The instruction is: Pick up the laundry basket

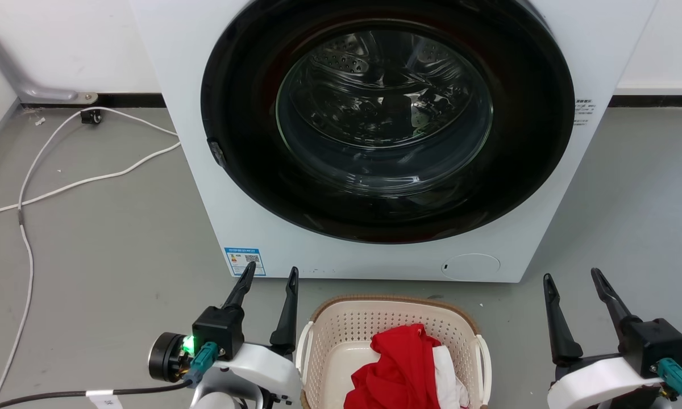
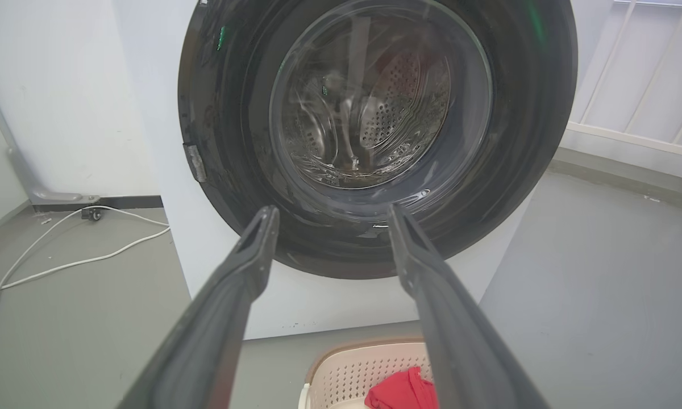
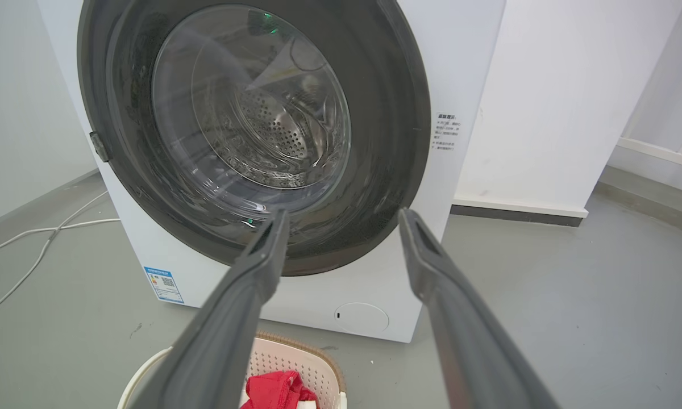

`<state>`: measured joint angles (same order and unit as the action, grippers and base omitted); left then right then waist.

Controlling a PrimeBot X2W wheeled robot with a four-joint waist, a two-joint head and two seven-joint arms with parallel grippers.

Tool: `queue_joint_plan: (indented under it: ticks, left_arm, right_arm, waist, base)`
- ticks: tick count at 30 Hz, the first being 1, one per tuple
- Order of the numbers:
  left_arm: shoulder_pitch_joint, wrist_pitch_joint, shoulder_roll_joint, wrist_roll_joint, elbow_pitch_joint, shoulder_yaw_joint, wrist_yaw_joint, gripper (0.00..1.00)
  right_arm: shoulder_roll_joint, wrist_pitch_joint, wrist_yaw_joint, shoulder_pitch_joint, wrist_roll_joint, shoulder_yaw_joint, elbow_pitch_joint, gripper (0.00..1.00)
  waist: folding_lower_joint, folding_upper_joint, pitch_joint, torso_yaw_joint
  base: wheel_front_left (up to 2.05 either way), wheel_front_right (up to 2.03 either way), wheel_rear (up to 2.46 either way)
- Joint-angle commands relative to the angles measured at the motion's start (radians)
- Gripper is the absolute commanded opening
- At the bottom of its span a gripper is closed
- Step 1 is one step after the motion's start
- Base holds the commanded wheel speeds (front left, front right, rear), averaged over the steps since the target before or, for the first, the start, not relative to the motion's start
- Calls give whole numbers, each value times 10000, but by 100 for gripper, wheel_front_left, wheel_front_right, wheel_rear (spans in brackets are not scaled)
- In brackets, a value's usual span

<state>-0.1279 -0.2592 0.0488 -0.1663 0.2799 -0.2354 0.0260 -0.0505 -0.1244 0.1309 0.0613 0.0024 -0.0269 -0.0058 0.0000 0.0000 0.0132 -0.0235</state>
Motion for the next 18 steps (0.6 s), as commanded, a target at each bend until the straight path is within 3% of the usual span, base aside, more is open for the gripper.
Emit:
queue_joint_plan:
  ticks: [1,18]
  left_arm:
    - [-104,-76,26,124,29,-29,-53,100]
    - [-149,-75,25,-195,235,-15,-82,100]
  right_arm:
    - [2,-89,-3,103,-186,-13,-63,100]
    - [4,-108,-3,3,-33,-116,57,100]
  waist:
    - [0,0,2,-3]
    - [0,0,-67,1]
  base:
    - [0,0,0]
    - [0,0,0]
